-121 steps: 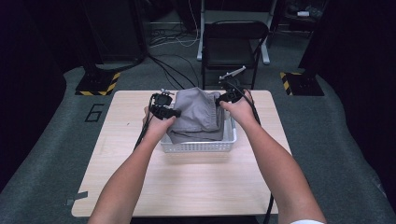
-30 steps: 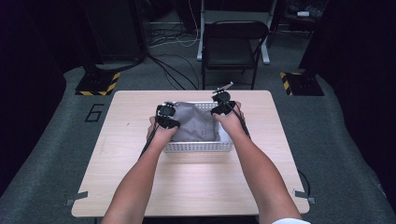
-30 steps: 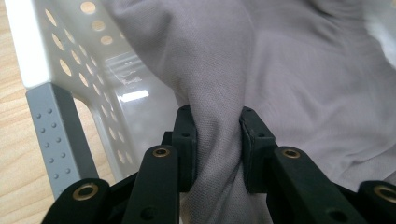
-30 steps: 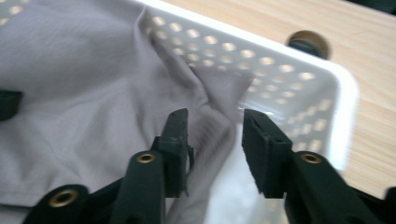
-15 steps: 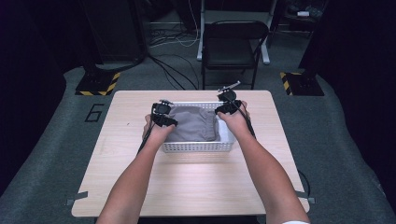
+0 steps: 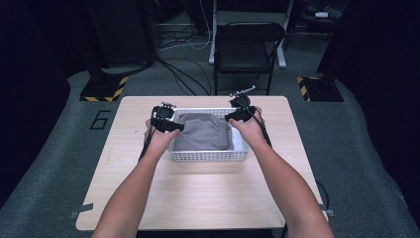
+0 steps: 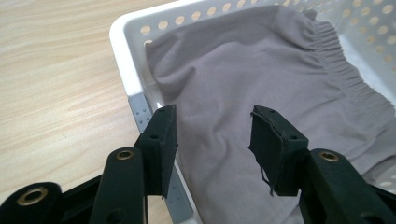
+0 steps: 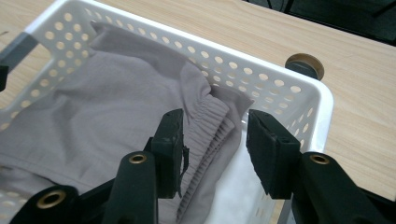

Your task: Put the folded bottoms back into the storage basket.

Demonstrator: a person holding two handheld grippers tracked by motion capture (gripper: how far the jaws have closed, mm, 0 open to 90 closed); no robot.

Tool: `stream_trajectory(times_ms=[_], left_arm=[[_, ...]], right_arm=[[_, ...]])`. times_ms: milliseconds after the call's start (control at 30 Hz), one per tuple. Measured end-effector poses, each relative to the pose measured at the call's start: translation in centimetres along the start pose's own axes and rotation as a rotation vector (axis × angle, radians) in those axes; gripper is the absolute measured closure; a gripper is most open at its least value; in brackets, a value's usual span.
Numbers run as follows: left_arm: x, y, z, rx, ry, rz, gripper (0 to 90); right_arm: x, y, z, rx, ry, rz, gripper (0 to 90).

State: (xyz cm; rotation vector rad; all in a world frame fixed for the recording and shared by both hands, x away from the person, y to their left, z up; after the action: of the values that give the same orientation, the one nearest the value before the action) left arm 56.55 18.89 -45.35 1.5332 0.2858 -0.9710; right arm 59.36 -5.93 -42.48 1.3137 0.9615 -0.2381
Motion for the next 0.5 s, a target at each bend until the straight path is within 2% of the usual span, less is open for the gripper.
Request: stream_trajectory(times_ms=[267,300,400,467,500], left_arm=[[-1.5,-0.4,0.7,0.038,-0.046,0.009,48.7],[-1.9,-0.5,0.8,0.055,-0.060,0.004,48.7],[-2.5,-0.8,1.0,0.060,-0.092,0.016,48.7],[-2.8,-1.0,1.0,0.070,-0.097,0.016,48.7],[-3.0,-1.2,1.0,0.071,-0.096,0.015,48.7]], right_arm=[[-1.3,-0.8,-0.3,-0.038,0.063,-0.026,50.9],[-1.4,-0.9,-0.3,-0.042,0.070,-0.026,50.6],[-2.0,-1.5,-0.8,-0.050,0.094,-0.025,50.0],[-2.3,-1.9,-0.9,-0.073,0.116,-0.025,49.8],[-2.4,-1.9,-1.1,-0.065,0.116,-0.020,49.6]])
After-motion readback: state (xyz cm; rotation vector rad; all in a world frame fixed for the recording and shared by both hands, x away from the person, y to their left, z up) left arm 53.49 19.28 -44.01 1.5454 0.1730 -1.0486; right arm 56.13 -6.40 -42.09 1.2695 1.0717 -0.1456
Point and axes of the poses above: each handheld gripper's, and its own axes: x roughly forward along the jaws, y roughly out of its top, z roughly to its right, the point moved 5 cm from there along x, roughly forward along the jaws, and after that the axes turned 4 degrees about z, right-handed, at the moved point
